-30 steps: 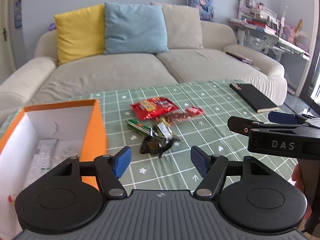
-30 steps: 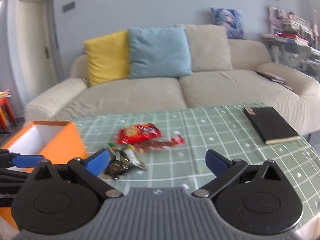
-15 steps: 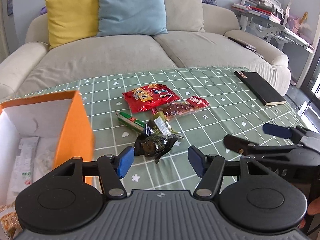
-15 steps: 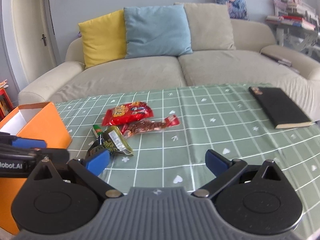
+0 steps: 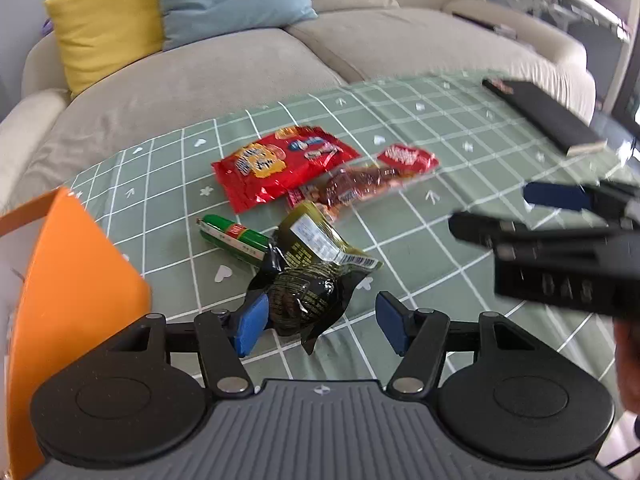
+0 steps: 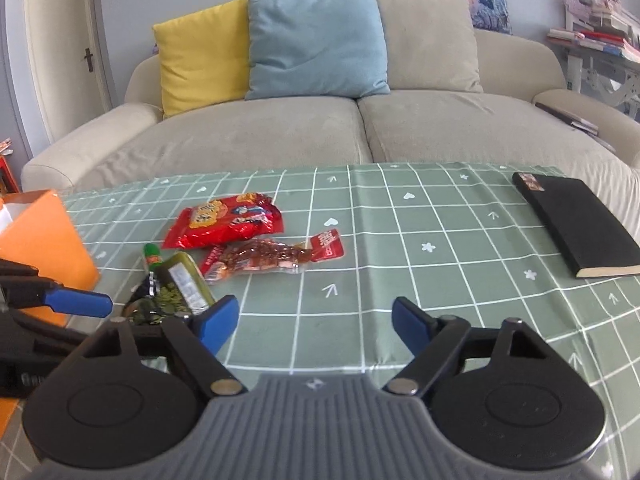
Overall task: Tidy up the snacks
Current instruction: 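Grasp the dark seaweed pack with the left gripper while the right gripper grasps the red-labelled meat pack, then lift both packs off the table and carry them toward the orange box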
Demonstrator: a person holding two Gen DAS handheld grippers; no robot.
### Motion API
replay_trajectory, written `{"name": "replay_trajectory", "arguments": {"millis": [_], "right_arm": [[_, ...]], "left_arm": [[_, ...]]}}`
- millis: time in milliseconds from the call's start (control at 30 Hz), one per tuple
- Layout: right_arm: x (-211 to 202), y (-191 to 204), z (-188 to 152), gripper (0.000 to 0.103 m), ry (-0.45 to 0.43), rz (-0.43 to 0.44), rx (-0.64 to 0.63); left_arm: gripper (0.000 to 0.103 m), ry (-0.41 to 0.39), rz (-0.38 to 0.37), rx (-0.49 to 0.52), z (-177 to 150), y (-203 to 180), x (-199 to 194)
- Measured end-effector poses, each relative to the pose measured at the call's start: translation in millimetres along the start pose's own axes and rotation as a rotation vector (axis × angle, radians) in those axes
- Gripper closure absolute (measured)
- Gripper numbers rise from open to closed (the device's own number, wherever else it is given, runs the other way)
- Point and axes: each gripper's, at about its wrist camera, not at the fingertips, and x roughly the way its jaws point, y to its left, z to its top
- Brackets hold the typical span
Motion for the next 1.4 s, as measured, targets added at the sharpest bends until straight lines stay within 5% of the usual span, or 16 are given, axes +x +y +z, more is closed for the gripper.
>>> {"name": "replay_trajectory", "arguments": {"millis": [467,933,1033,1300,1400], "right_arm": [[41,-18,23,0.043,0.028,0.053,0.170],[73,-32,31,0.044,0.043,0.069,0.269],[77,-34,32,0.052,0.048,0.082,0.283],[80,-33,27,0.098,0.049,0.097,0.279],[72,-30,29,0.103,0.033,0.106,0.263]], "left_arm": [[0.052,0.020,0.124,0.119,9,-18,26],[0.058,0.016,0.099,-0.086,25,-7,26],[0.058,0.023,0.099,-0.083,27,-9,28],[0.059,0.033,0.096,-0.094,28,-11,26],[0.059,0.031,0.086,-0.118,26,-10,22]]}}
